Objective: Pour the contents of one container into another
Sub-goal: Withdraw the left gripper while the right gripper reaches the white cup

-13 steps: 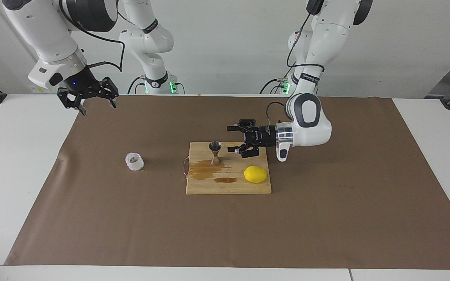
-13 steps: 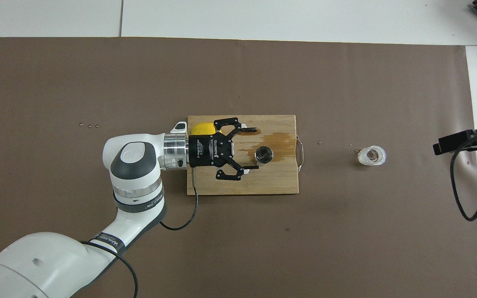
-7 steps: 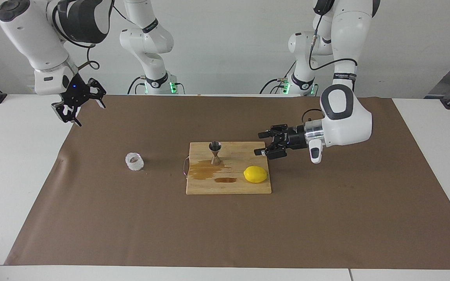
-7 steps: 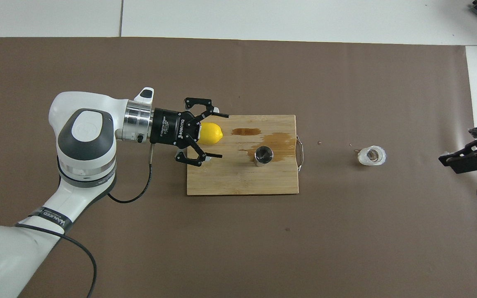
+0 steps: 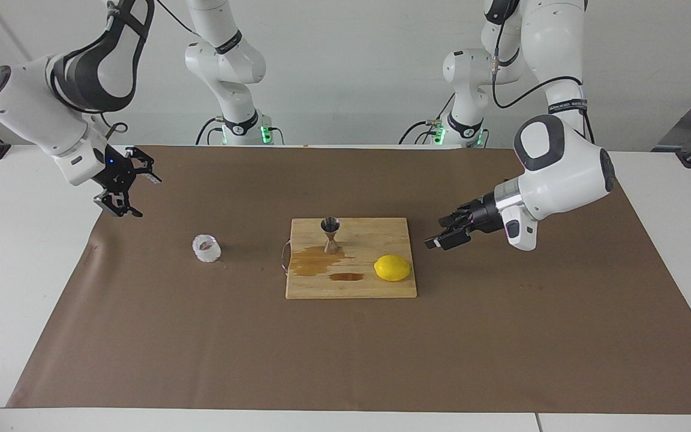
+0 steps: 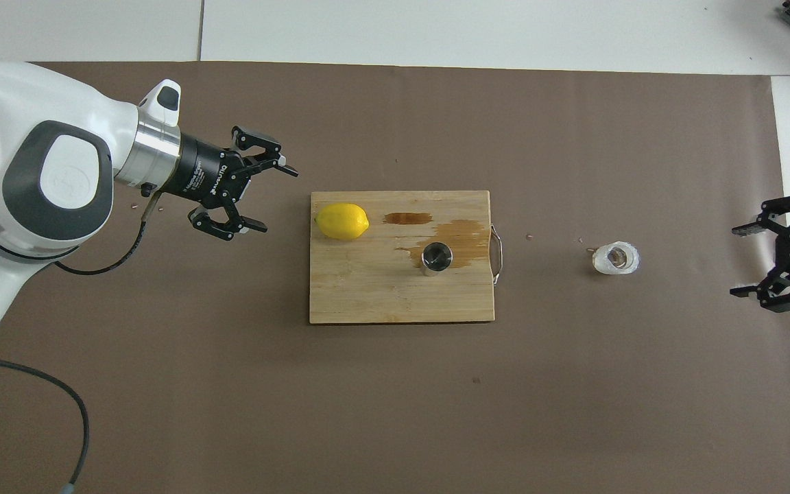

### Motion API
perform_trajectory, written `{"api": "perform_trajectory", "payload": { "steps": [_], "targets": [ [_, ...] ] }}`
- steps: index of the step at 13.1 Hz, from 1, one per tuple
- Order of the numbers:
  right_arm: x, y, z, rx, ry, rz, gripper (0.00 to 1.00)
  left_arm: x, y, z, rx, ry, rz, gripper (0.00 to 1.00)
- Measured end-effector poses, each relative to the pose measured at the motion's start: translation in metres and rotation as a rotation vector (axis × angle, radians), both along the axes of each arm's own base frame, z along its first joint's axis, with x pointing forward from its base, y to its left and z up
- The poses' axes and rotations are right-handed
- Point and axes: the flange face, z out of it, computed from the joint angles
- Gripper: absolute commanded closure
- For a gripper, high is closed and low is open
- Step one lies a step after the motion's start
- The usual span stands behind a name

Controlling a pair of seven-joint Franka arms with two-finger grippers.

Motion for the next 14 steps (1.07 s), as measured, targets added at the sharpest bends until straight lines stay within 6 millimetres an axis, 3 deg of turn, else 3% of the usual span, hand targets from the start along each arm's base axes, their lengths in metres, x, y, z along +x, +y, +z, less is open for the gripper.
{"api": "perform_trajectory", "payload": {
  "steps": [2, 6, 11, 14],
  "targets": [
    [0.012, 0.000, -0.028, 0.066, -0.034, 0.026, 0.00, 0.000, 0.005, 0.011, 0.095, -0.095, -0.104, 0.00],
    [0.035, 0.014, -0.076, 0.166, -0.091, 0.010, 0.00, -0.010, 0.014, 0.053, 0.290, -0.277, -0.301, 0.00],
    [0.040, 0.026, -0.143, 0.320, -0.068, -0.011, 0.00, -0.026, 0.033, 0.109, 0.531, -0.446, -0.497, 0.00],
    [0.032, 0.036, -0.148, 0.381, -0.014, 0.031, 0.00, -0.040, 0.046, 0.143, 0.602, -0.509, -0.603, 0.00]
  ]
}}
